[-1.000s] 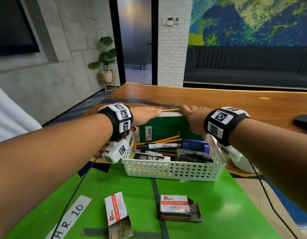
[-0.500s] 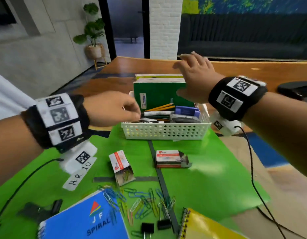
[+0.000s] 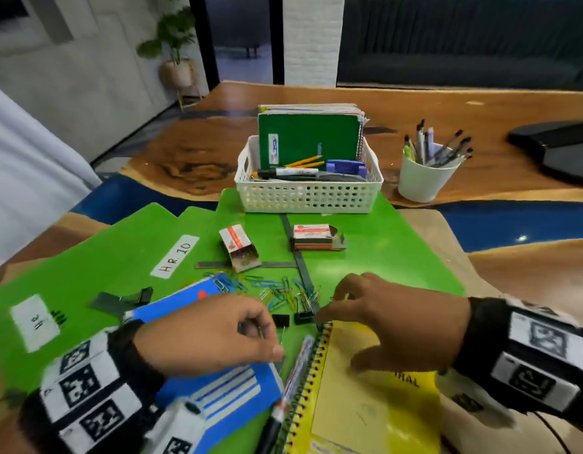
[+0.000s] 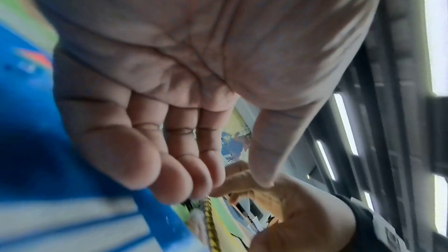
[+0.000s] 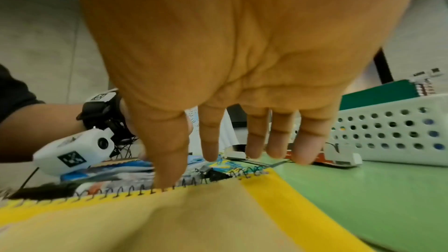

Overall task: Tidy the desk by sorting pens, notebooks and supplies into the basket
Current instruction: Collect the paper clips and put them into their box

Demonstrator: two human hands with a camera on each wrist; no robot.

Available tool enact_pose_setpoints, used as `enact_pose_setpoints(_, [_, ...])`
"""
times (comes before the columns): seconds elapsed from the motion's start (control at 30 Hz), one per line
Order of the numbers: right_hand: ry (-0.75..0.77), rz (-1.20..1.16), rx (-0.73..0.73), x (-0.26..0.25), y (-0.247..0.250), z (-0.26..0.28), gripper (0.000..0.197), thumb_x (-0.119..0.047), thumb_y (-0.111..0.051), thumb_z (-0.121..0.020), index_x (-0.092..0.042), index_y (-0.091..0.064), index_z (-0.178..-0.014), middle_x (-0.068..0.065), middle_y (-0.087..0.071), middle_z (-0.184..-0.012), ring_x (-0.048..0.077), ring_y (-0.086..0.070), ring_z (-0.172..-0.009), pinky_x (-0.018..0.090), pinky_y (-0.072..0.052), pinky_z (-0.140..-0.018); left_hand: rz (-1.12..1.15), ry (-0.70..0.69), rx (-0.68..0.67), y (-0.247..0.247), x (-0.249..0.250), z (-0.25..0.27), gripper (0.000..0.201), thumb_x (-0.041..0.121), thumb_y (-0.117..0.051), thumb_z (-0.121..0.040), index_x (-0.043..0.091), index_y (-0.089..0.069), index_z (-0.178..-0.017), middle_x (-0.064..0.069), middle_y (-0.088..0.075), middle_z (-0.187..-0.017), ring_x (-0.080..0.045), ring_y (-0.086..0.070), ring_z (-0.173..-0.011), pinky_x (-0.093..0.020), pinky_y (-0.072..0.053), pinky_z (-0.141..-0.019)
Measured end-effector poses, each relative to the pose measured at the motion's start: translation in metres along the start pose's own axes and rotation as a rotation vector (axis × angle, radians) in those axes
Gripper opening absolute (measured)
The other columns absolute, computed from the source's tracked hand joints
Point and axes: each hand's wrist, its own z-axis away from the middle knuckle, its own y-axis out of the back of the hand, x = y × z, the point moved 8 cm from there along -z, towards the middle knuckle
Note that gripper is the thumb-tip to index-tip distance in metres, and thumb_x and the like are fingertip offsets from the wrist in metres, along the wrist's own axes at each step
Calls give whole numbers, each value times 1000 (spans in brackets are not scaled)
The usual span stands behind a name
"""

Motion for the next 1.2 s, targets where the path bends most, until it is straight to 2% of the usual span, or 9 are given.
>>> enact_pose_setpoints(0.1, [110, 57, 148, -27, 16, -9, 48, -52, -60, -91, -51, -47, -137, -6, -45, -136, 21, -44, -121, 42, -46, -99, 282, 83, 41, -12, -7, -5, 19, 34, -69, -90, 17, -64, -85, -1, -66, -73, -12, -58, -65, -25, -49, -53])
enact_pose_setpoints(0.2, [278, 17, 140, -55, 16, -23, 29, -33, -60, -93, -39, -68, -120, -6, -64, -114, 22, -61, -102, 42, -53, -84, 609, 153, 141, -3, -30, -10, 20, 28, -68, -90, 10, -62, -92, -8, -62, -74, -18, -57, -58, -23, -43, -43])
enact_pose_setpoints(0.3, [333, 112, 85, -65, 4, -33, 27, -23, -60, -87, -33, -72, -109, -3, -66, -101, 27, -62, -94, 44, -56, -74, 1032, 204, 168, 8, -53, -12, 22, 30, -67, -84, 10, -65, -94, -7, -60, -73, -14, -56, -52, -21, -44, -41])
enact_pose_setpoints(0.43, [321, 113, 73, -59, 3, -36, 20, -22, -61, -87, -31, -68, -104, 0, -56, -99, 28, -57, -94, 46, -55, -73, 1509, 131, 129, 18, -69, -13, 22, 34, -58, -91, 13, -64, -96, -5, -57, -80, -14, -54, -62, -25, -43, -52])
enact_pose_setpoints(0.63, [258, 91, 86, -37, 19, -40, 11, -27, -58, -94, -30, -60, -105, -7, -59, -104, 21, -56, -99, 44, -53, -80, 1615, 79, 110, 18, -73, -17, 18, 32, -60, -91, 15, -60, -96, -3, -52, -81, -13, -48, -63, -24, -37, -53])
enact_pose_setpoints(0.8, [48, -11, 259, 24, 94, -41, 7, -34, -60, -98, -31, -64, -103, -13, -61, -101, 11, -59, -90, 37, -52, -79, 1736, -48, 118, 34, -73, -24, 38, 19, -89, -61, 15, -63, -89, -4, -54, -84, -15, -48, -67, -25, -34, -52])
enact_pose_setpoints(0.97, [-207, -38, 558, 110, 169, -69, 5, -28, -65, -95, -27, -68, -98, -7, -69, -91, 19, -65, -81, 39, -56, -74, 1797, -72, 313, 53, -73, -38, 12, 28, -61, -87, 16, -60, -87, -2, -55, -78, -13, -47, -63, -24, -35, -49])
enact_pose_setpoints(1.07, [-390, 14, 567, 159, 192, -103, 8, -27, -62, -96, -29, -69, -98, -1, -71, -93, 23, -64, -81, 34, -52, -72, 1811, -50, 378, 52, -77, -47, 9, 23, -55, -90, 15, -59, -92, -3, -56, -76, -12, -48, -61, -23, -36, -48])
enact_pose_setpoints(1.2, [-480, 31, 545, 186, 206, -138, 10, -25, -59, -97, -27, -69, -97, 1, -69, -96, 21, -59, -82, 30, -43, -70, 1801, -63, 361, 48, -78, -50, 13, 23, -51, -94, 13, -59, -97, -4, -57, -76, -13, -50, -61, -24, -38, -49])
